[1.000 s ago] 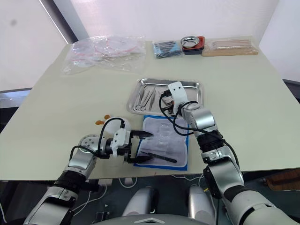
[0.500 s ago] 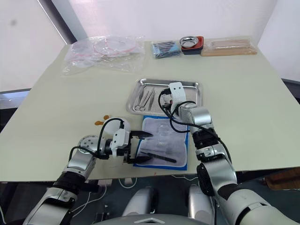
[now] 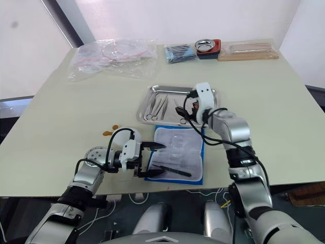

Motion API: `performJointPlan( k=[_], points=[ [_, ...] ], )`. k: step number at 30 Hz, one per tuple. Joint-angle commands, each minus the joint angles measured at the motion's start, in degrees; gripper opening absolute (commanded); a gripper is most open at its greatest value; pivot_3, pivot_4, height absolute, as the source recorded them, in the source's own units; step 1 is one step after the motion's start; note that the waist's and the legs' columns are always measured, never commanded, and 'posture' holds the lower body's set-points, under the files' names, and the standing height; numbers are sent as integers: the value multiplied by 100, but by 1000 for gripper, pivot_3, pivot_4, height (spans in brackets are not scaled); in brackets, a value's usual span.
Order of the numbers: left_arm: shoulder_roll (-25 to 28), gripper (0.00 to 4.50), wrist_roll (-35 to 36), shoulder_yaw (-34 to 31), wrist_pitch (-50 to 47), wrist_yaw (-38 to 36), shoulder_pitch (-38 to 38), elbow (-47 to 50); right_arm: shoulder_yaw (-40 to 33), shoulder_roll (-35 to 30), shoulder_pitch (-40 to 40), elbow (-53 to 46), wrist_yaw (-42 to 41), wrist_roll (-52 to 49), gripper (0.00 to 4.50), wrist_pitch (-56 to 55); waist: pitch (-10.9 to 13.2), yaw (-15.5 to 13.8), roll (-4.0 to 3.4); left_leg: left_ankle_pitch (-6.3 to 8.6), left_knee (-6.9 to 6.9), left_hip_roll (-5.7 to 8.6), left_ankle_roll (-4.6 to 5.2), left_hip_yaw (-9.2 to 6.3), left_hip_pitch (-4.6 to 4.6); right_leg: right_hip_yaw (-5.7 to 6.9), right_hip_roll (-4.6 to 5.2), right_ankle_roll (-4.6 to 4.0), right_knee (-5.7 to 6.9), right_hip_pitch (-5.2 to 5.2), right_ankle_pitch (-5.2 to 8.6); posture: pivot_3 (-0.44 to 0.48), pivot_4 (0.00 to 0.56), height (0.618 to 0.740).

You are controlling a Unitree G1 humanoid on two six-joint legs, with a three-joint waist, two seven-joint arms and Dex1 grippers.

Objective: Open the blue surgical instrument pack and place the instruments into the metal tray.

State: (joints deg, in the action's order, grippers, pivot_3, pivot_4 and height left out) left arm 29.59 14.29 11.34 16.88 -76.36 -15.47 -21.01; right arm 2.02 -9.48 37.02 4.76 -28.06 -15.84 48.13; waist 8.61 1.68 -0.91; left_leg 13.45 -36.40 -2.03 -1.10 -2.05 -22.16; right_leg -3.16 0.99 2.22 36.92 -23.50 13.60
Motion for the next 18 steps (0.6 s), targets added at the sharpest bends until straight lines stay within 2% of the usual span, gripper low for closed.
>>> performJointPlan(
  k=[1,11,14,18],
  points=[
    [-27,4500,-613,322,-158,286,241,-666,123,-262,-151,-507,-573,-166,4455,-515,1,6,1,0,0,0,0,0,1,0,0,0,0,0,0,0,150,740],
    [28,4500,-617,340,-140,209,197,-703,191,-1658,-1362,-1322,-2690,-487,4455,-2236,10,3,15,0,0,0,-1,0,-1,3,2,1,-9,-1,1,0,150,740],
    [35,4500,-610,353,-141,187,184,-713,52,-2170,-1783,-1628,-3384,-682,4455,-2691,18,-8,26,1,0,-1,-1,2,-2,4,4,1,-13,-2,1,0,150,740],
    [45,4500,-606,370,-145,174,175,-714,-417,-2445,-2160,-1739,-4159,-1280,4455,-3303,28,-12,35,1,0,-3,-2,0,-6,9,5,1,-16,-5,1,0,150,740]
  ],
)
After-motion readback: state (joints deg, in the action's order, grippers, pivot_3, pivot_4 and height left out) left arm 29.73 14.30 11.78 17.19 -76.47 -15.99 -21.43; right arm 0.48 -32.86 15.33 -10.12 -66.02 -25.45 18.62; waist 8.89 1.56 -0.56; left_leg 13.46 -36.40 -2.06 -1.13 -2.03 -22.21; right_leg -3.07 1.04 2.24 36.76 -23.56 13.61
